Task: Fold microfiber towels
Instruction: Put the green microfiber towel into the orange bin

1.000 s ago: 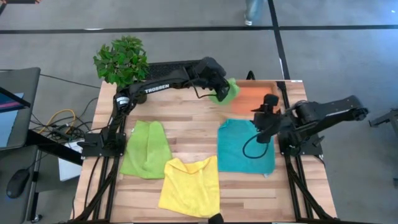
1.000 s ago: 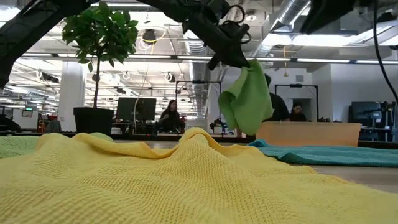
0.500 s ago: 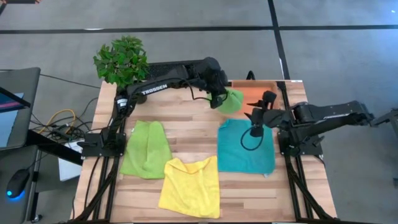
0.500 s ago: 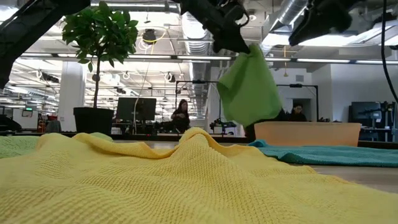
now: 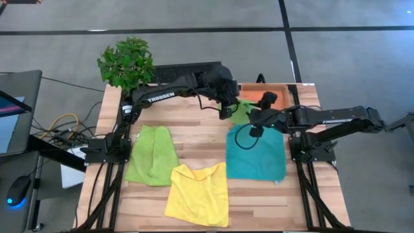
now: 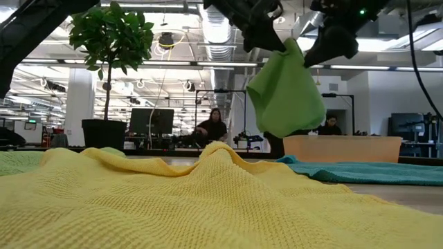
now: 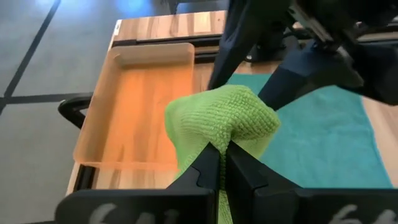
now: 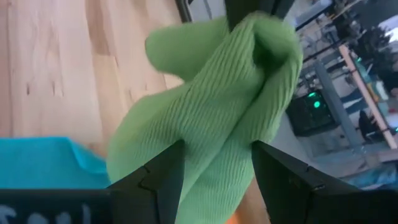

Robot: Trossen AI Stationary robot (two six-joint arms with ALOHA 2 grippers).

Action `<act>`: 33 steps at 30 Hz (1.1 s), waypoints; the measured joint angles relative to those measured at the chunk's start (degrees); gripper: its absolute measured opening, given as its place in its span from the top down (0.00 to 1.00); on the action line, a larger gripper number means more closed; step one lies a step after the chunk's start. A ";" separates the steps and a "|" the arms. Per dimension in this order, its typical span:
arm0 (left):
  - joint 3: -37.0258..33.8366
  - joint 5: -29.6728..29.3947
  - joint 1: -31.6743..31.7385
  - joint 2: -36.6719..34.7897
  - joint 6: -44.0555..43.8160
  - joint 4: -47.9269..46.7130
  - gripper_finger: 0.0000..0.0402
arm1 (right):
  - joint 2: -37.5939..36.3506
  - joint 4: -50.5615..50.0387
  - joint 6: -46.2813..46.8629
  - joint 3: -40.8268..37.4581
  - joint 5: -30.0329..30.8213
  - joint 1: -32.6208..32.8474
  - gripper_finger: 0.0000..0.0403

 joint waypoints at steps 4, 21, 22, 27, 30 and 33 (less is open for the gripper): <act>-0.02 -1.24 -0.36 0.00 0.49 -0.70 1.00 | 0.03 3.19 -1.48 0.02 -0.02 0.02 0.47; -0.02 -1.53 -0.46 0.00 0.89 -0.69 1.00 | 0.63 2.95 0.30 0.04 0.06 -0.51 0.45; -0.02 -1.55 -0.54 0.00 0.89 -0.72 1.00 | 0.79 2.81 0.08 0.04 0.07 -0.57 0.44; -0.02 -1.53 -1.24 0.00 2.16 -0.76 1.00 | 1.87 3.41 -1.24 0.07 0.24 -1.21 0.38; -0.02 -1.51 -1.67 0.00 3.13 -0.84 1.00 | 1.81 3.34 -0.48 0.05 -1.20 -1.40 0.37; -0.02 -1.51 -1.88 0.00 3.29 -0.83 1.00 | 1.87 2.99 0.23 0.08 -7.21 -2.06 0.37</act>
